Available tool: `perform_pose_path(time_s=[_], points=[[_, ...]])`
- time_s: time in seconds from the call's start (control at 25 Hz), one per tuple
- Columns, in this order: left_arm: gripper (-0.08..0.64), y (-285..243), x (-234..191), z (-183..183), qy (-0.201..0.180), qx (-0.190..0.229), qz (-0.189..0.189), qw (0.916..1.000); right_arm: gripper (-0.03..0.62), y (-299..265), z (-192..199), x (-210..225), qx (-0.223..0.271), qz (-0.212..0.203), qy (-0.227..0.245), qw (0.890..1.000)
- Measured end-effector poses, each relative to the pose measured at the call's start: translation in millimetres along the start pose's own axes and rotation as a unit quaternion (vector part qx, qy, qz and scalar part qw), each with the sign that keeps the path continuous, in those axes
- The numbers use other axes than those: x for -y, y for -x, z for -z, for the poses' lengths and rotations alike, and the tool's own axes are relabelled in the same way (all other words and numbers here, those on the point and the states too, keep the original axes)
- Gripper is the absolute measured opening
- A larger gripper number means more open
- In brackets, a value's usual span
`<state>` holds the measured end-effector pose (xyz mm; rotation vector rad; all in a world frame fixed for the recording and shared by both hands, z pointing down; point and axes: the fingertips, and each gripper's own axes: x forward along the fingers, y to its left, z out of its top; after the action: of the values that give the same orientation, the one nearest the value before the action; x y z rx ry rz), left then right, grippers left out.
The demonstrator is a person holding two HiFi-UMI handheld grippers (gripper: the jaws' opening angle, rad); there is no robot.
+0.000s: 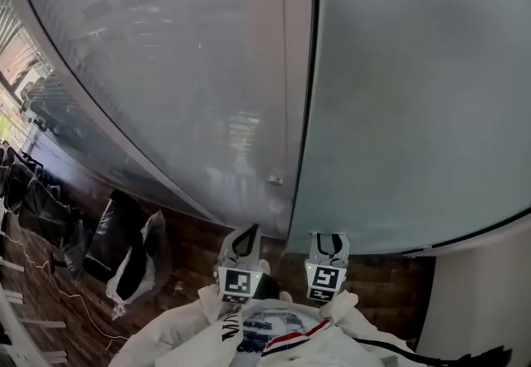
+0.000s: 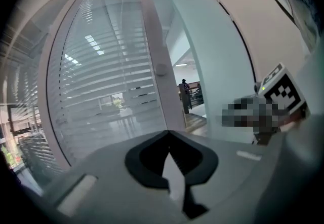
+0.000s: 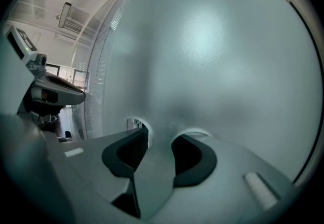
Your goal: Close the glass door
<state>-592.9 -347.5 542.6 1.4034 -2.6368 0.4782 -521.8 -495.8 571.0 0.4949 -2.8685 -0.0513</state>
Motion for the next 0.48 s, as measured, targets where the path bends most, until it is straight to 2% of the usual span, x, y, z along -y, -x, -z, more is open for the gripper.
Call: perform_pose_path(time_s=[0.28,0.48], points=[[0.003,-46.6,5.8,-16.4,-0.004,0.02,0.063,0.9978,0.144,-23.8,-4.8,20.7,-0.006,0.027,-0.005,1.0],[0.003,-61.0,4.0,-8.6,-0.002,0.021,0.093,0.9955,0.144,-38.4,-4.0,19.6,-0.012,0.035,-0.01,0.999]])
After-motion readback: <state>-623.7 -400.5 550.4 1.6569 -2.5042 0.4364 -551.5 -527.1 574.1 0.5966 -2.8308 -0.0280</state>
